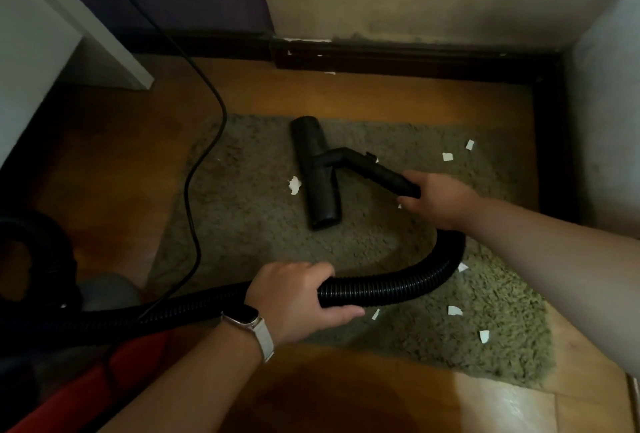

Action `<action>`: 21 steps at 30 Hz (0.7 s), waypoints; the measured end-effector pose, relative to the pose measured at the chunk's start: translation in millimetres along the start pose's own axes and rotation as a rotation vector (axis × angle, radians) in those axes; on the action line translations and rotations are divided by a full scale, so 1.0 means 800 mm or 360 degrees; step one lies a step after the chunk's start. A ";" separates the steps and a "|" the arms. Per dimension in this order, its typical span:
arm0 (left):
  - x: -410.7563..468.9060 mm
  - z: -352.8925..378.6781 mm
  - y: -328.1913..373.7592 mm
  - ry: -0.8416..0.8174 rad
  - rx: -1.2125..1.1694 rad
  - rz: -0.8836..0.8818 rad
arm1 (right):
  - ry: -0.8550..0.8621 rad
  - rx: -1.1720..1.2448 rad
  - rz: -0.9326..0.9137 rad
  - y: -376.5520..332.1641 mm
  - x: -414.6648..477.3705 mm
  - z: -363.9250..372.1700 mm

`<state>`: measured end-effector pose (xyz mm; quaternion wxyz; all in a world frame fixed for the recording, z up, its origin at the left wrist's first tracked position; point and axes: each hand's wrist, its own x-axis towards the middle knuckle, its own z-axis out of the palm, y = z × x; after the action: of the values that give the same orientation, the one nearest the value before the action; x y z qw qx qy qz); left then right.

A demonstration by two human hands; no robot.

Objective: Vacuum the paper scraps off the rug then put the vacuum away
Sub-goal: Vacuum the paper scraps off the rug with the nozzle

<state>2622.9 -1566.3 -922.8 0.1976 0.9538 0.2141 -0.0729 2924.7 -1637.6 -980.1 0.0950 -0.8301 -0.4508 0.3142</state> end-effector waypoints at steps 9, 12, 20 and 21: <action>-0.044 0.004 -0.031 -0.0071 -0.0076 -0.0147 | -0.0122 -0.0352 -0.0365 -0.106 0.027 0.030; -0.051 0.004 -0.035 -0.0038 -0.0057 -0.0164 | -0.0125 -0.0378 -0.0405 -0.116 0.027 0.036; -0.034 -0.005 -0.031 0.0025 -0.0053 -0.0106 | -0.0031 -0.0047 -0.0278 -0.055 0.009 0.019; -0.030 -0.007 -0.030 0.0040 -0.0049 -0.0093 | -0.0005 -0.0019 -0.0250 -0.048 0.008 0.016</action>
<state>2591.2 -1553.4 -921.0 0.2074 0.9449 0.2453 -0.0635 2893.3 -1611.7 -975.9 0.1137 -0.7921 -0.5167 0.3044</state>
